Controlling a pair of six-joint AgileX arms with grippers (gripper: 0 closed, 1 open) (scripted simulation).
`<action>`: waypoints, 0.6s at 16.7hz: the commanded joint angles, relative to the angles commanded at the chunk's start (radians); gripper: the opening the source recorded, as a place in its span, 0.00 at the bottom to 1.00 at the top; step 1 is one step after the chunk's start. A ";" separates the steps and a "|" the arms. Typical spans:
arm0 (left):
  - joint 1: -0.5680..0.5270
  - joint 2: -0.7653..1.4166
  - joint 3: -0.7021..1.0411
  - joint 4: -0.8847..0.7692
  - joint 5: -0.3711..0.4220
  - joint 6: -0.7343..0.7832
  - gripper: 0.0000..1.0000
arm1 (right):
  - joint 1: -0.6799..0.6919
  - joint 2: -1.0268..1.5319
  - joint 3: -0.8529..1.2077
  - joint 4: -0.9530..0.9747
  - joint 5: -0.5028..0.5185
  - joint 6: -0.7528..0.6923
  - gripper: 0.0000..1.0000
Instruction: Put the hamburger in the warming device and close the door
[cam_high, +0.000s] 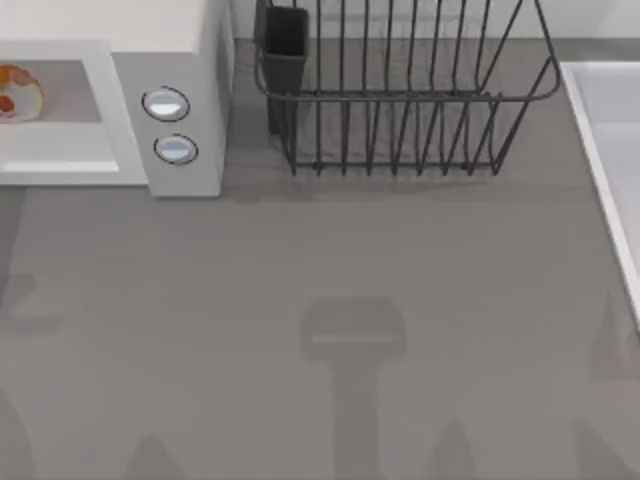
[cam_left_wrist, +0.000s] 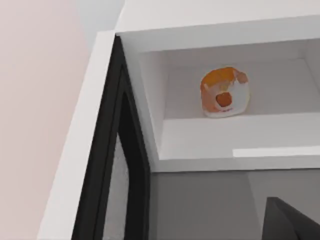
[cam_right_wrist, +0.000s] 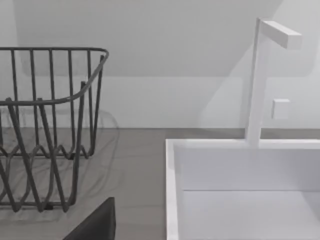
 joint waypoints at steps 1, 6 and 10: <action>0.037 0.097 0.067 -0.033 0.017 0.049 0.00 | 0.000 0.000 0.000 0.000 0.000 0.000 1.00; 0.218 0.599 0.403 -0.200 0.095 0.298 0.00 | 0.000 0.000 0.000 0.000 0.000 0.000 1.00; 0.332 0.944 0.630 -0.310 0.141 0.467 0.00 | 0.000 0.000 0.000 0.000 0.000 0.000 1.00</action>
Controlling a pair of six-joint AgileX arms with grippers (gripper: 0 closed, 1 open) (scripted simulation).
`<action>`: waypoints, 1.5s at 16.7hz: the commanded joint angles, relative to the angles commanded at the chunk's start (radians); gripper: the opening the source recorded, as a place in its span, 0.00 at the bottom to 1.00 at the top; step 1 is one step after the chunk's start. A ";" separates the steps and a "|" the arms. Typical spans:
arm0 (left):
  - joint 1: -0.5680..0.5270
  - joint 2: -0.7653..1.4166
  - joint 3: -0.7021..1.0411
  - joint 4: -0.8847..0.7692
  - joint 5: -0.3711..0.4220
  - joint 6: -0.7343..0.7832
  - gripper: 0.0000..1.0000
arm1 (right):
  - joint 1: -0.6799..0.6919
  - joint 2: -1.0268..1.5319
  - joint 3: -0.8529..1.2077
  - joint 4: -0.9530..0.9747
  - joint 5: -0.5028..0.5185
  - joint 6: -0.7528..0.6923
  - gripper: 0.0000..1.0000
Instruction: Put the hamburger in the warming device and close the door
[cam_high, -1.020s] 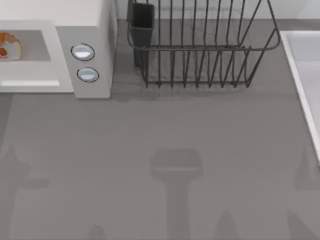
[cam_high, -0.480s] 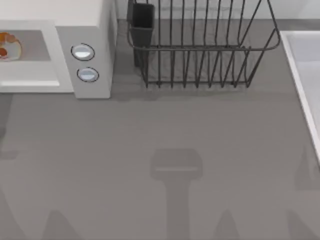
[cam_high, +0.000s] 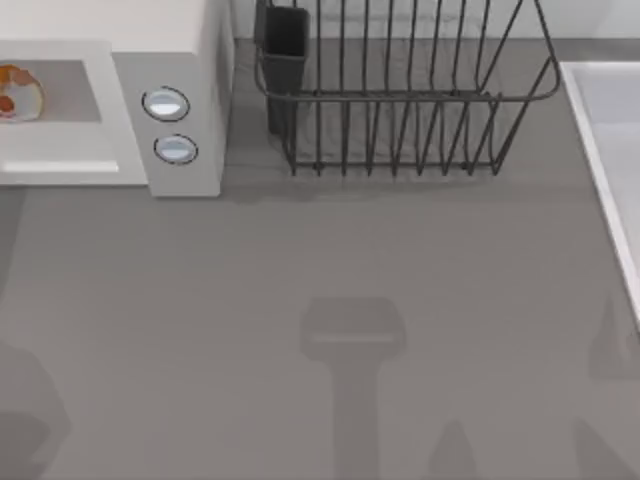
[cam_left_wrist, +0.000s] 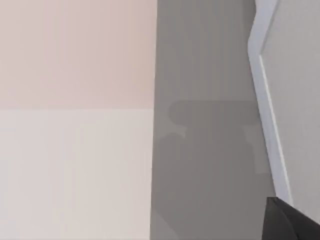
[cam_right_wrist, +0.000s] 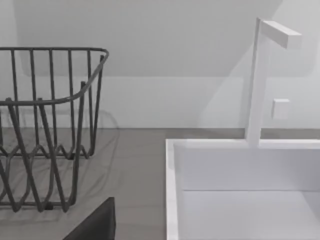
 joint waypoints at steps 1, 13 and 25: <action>0.022 0.066 0.045 -0.022 0.008 0.034 0.00 | 0.000 0.000 0.000 0.000 0.000 0.000 1.00; 0.076 0.247 0.154 -0.065 0.027 0.130 0.00 | 0.000 0.000 0.000 0.000 0.000 0.000 1.00; 0.083 0.367 -0.094 0.306 0.032 0.136 0.00 | 0.000 0.000 0.000 0.000 0.000 0.000 1.00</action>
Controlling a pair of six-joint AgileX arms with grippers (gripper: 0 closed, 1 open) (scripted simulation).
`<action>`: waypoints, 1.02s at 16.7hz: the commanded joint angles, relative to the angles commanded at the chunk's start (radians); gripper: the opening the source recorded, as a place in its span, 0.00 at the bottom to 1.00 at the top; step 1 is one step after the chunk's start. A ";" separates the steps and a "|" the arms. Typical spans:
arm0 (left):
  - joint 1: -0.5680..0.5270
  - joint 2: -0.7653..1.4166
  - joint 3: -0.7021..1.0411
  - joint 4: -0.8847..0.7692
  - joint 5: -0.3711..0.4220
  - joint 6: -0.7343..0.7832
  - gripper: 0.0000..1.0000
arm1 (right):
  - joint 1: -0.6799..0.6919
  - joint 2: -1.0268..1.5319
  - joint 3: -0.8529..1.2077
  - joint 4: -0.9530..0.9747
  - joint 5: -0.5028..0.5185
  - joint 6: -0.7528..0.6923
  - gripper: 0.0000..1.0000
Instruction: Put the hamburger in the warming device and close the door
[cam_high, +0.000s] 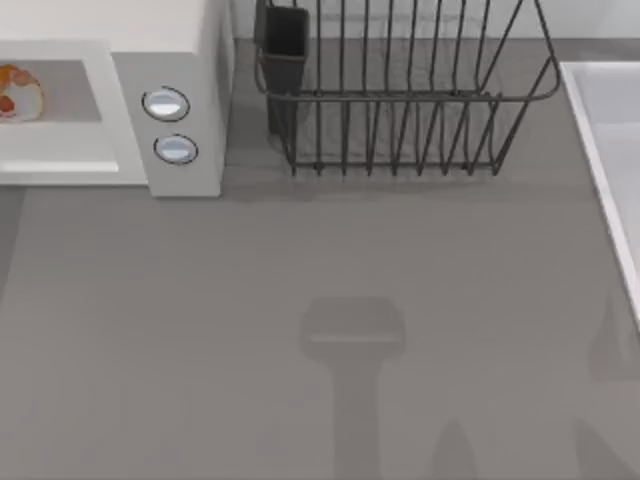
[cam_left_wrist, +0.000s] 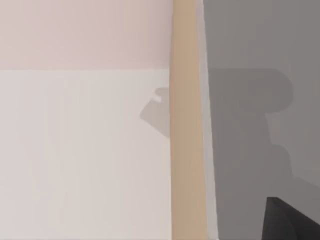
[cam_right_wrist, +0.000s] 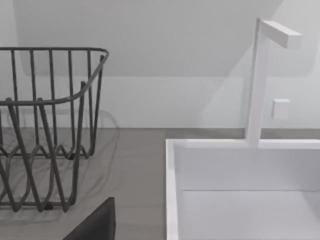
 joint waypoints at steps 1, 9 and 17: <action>0.000 0.000 0.000 0.000 0.000 0.000 0.00 | 0.000 0.000 0.000 0.000 0.000 0.000 1.00; -0.093 -0.162 -0.180 0.084 -0.047 -0.102 0.00 | 0.000 0.000 0.000 0.000 0.000 0.000 1.00; -0.188 -0.317 -0.372 0.174 -0.092 -0.201 0.00 | 0.000 0.000 0.000 0.000 0.000 0.000 1.00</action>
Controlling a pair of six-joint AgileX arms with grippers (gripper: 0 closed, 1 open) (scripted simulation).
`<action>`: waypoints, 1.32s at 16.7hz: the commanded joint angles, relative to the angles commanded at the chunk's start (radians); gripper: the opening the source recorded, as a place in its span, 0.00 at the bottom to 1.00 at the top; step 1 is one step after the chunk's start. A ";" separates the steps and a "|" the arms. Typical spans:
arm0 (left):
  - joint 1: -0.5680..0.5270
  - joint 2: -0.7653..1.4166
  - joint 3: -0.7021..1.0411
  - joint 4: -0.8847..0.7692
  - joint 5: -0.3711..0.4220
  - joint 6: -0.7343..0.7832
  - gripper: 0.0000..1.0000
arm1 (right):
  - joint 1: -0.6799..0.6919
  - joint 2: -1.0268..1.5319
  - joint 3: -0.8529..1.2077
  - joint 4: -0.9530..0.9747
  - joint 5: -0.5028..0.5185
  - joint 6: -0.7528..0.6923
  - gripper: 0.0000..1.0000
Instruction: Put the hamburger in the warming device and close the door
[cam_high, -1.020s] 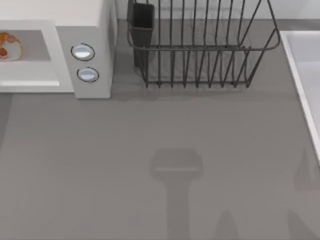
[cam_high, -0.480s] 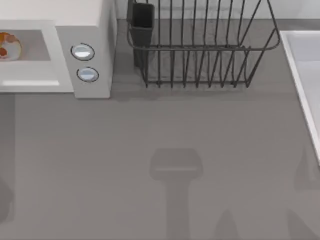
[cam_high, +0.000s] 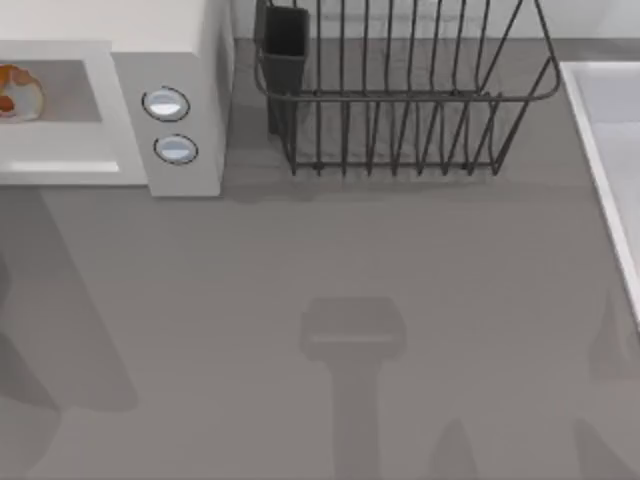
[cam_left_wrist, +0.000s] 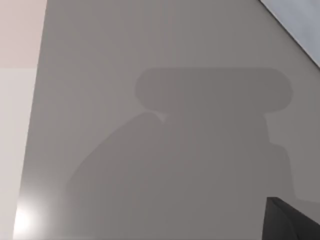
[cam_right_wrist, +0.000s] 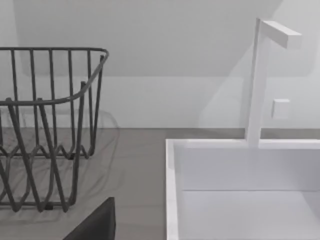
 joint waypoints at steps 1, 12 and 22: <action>0.000 0.000 0.000 0.000 0.000 0.000 0.00 | 0.000 0.000 0.000 0.000 0.000 0.000 1.00; -0.298 -0.283 -0.239 0.083 -0.177 -0.277 0.00 | 0.000 0.000 0.000 0.000 0.000 0.000 1.00; -0.433 -0.334 -0.284 0.089 -0.272 -0.392 0.00 | 0.000 0.000 0.000 0.000 0.000 0.000 1.00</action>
